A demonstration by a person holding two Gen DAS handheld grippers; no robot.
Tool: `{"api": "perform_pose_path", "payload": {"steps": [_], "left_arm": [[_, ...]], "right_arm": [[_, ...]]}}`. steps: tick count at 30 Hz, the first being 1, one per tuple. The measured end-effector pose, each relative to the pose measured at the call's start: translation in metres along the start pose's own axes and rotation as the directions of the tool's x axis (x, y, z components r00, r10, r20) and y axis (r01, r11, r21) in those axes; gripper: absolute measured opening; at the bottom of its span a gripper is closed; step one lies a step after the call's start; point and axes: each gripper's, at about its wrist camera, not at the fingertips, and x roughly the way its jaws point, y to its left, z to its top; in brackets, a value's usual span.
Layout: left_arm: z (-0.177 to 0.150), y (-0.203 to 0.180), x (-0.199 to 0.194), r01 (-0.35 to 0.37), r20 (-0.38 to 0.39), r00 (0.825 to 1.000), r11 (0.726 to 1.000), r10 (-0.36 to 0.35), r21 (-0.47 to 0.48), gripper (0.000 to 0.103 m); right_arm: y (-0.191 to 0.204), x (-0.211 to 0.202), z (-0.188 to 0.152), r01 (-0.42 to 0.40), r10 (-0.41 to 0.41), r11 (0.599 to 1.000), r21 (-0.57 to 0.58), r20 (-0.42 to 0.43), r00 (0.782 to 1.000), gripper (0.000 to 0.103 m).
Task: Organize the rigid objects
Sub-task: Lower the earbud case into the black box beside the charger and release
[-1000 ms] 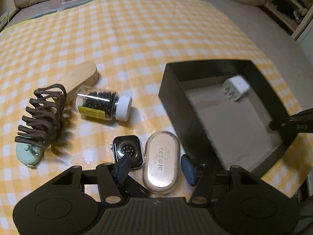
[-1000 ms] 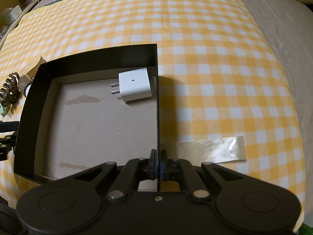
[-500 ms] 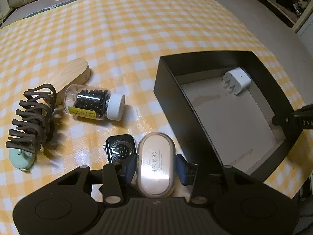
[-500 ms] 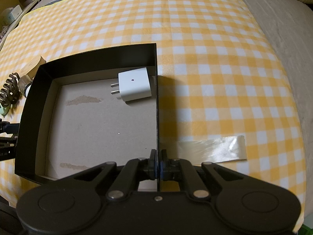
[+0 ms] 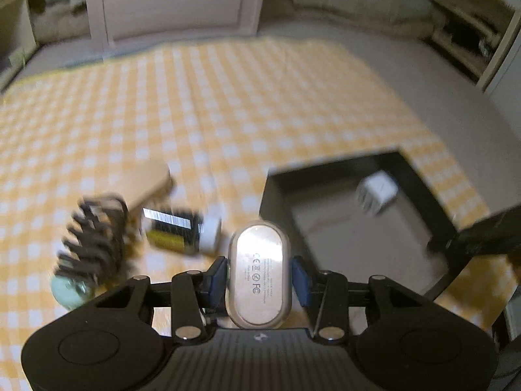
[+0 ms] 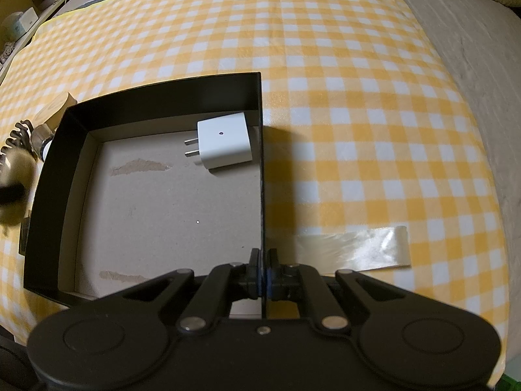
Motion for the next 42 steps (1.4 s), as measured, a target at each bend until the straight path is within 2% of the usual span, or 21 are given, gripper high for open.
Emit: {"api": "perform_pose_path", "payload": {"steps": [4,9,13,17,21,24,29,35,42], "left_arm": [[0.013,-0.004,-0.022,0.023,0.09,0.996,0.999,-0.02,-0.028,0.044],[0.028,-0.015,-0.033,0.082,0.143,0.987,0.995,-0.074,-0.052,0.044],[0.034,-0.033,-0.022,0.145,0.107,0.985,0.987,-0.137,-0.07,0.044],[0.039,-0.052,0.01,0.207,0.02,0.978,0.969,-0.206,-0.138,0.044],[0.04,-0.066,0.043,0.174,-0.051,0.981,0.968,-0.187,-0.183,0.044],[0.043,-0.073,0.065,0.134,-0.069,0.986,0.971,-0.151,-0.199,0.044],[0.052,-0.079,0.093,0.105,-0.1,0.986,0.964,-0.133,-0.245,0.044],[0.057,-0.087,0.11,0.038,-0.094,0.994,0.964,-0.065,-0.264,0.044],[0.057,-0.088,0.126,0.008,-0.125,0.991,0.952,-0.048,-0.304,0.044]], "right_arm": [[0.0,0.0,0.0,0.001,-0.001,1.0,0.0,0.001,1.0,0.004],[-0.002,0.0,0.003,0.0,0.0,1.0,-0.001,0.003,1.0,0.004],[-0.001,0.001,0.005,0.002,-0.002,1.0,0.001,0.004,1.0,0.004],[-0.002,0.001,0.006,-0.001,0.001,1.0,0.006,0.004,1.0,0.004],[-0.003,0.001,0.008,-0.004,0.004,1.0,0.01,0.002,1.0,0.004],[-0.003,0.0,0.006,-0.007,0.007,1.0,0.01,0.0,1.0,0.004],[-0.001,0.001,0.004,-0.007,0.007,1.0,0.019,-0.004,1.0,0.004],[0.003,0.001,0.003,-0.009,0.01,1.0,0.027,-0.006,1.0,0.004],[0.004,0.004,0.004,-0.019,0.02,0.999,0.025,-0.006,1.0,0.005]]}}
